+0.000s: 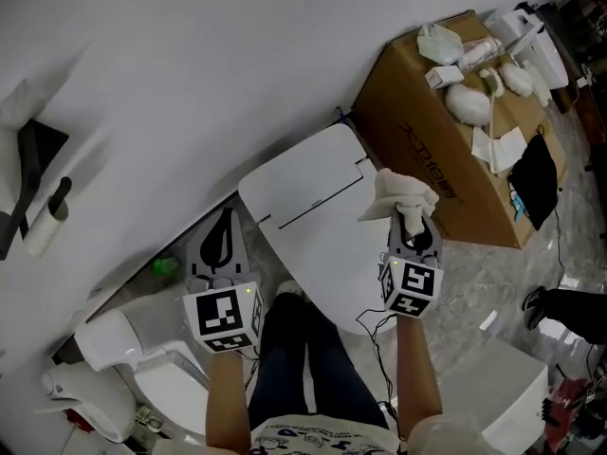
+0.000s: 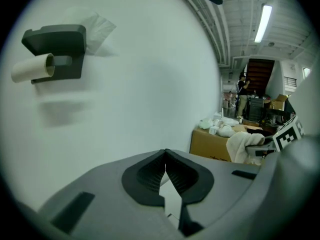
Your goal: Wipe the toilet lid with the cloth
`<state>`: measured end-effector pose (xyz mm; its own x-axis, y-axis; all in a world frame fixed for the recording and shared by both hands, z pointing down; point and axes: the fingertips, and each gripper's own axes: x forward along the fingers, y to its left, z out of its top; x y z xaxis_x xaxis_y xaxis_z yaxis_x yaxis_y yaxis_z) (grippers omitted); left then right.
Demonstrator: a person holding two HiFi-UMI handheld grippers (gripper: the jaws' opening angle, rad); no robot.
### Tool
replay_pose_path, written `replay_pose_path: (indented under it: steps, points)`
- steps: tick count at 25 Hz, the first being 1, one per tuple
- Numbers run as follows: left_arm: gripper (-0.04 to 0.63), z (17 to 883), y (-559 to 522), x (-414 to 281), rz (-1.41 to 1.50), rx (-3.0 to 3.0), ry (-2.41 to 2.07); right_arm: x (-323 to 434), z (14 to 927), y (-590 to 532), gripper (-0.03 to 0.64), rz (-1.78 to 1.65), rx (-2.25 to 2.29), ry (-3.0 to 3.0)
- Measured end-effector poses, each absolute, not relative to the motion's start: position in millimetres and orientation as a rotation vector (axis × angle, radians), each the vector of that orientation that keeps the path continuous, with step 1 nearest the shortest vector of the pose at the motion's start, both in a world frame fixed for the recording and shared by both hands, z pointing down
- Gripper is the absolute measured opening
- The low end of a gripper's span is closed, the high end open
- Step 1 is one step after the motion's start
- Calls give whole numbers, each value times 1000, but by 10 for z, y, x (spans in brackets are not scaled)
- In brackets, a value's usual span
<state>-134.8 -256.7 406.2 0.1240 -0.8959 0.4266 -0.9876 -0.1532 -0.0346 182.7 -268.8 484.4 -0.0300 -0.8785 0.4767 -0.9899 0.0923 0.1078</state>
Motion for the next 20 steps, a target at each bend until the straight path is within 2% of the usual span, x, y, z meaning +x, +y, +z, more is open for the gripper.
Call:
replay_pose_path:
  steps: [20]
  points:
    - [8,5138,-2457,-1279,612,2052,-1791,2365,6813,-3267,127,459,1604,-1778]
